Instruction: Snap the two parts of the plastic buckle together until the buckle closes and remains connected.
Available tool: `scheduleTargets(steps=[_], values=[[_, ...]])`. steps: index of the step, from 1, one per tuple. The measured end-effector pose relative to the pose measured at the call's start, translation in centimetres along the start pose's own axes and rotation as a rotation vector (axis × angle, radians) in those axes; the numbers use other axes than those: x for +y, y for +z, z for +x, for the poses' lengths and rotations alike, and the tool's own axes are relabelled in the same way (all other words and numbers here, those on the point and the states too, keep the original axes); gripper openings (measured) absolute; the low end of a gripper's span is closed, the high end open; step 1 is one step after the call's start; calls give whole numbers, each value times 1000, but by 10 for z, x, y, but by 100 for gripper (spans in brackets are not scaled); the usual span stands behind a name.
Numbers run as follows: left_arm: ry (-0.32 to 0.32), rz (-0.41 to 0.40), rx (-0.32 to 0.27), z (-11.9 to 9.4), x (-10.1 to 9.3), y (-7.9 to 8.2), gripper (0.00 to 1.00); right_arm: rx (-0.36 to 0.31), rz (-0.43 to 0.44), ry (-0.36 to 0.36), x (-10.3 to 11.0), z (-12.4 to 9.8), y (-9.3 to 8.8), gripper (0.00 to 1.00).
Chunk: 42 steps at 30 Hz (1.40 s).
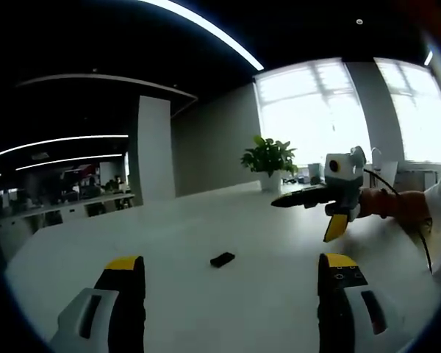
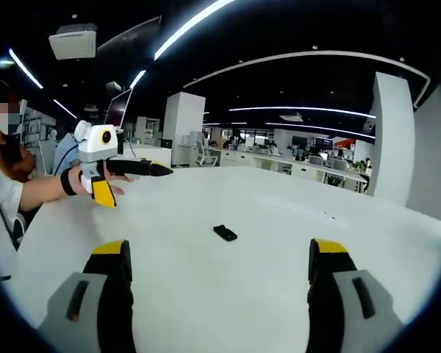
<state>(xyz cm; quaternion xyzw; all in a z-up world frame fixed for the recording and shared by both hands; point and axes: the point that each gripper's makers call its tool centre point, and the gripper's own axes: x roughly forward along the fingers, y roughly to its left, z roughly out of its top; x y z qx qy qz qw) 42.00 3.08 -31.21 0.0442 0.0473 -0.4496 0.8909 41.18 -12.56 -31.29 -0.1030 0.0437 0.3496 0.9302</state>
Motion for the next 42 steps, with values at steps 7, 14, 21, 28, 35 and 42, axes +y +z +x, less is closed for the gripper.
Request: scheduleTargets(steps=[7,14,21,28,35,42], values=[[6,3,4,-1,1,-1,99,7,9,-38,-3,-6,-4,100],[11,3,4,-1,3,-1,99,22,17,-39,-1,-4,-5,100],[11,2,4,-1,4,-1,99,32,61,-53,-7,2,-11,100],[3,6,5,-1,3,-1,99,21,53,-28,1,3,-8,100],[0,10,4,-1,3,0,99,22,11,-14,8,5,-6,100],[-3,16,15,1,2,-2,99,35,-19,-11,9,4,-7,100]])
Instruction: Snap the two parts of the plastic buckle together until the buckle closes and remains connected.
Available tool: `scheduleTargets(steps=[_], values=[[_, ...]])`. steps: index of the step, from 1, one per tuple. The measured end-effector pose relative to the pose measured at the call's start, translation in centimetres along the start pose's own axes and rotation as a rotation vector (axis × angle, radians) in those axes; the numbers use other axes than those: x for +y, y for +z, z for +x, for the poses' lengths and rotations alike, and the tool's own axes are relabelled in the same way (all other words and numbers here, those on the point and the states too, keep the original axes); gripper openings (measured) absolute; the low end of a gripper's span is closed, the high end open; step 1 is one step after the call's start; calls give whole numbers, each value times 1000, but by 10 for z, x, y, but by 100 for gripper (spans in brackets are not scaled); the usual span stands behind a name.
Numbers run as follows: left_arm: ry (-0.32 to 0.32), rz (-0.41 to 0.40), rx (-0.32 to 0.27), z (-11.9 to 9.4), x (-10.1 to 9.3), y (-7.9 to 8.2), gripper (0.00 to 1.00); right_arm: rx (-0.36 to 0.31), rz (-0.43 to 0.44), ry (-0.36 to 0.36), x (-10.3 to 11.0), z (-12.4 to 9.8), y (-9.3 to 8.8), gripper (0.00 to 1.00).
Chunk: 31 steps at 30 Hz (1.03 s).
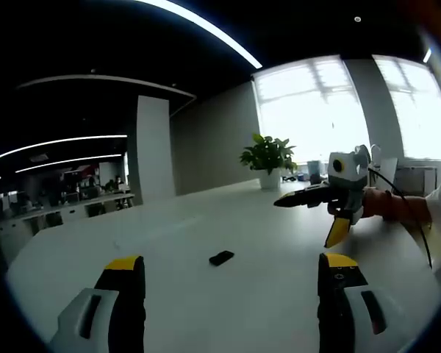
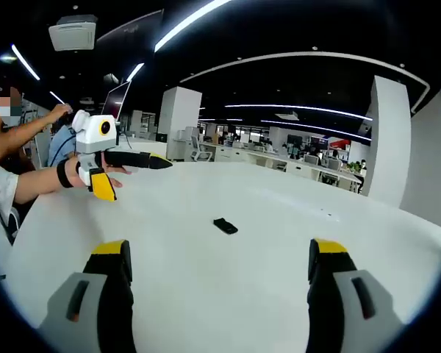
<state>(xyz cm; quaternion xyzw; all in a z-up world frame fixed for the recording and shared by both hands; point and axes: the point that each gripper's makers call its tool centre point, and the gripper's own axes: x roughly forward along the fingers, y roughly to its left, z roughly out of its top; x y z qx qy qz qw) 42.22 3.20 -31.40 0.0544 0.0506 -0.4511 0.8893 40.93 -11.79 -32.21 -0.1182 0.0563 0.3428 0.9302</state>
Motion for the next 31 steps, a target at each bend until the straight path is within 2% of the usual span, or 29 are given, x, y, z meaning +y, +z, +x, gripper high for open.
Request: scheduleTargets(steps=[31], values=[[0,-2,-8,-1,0,2,99,22,-27,31,7,3,-5,100]])
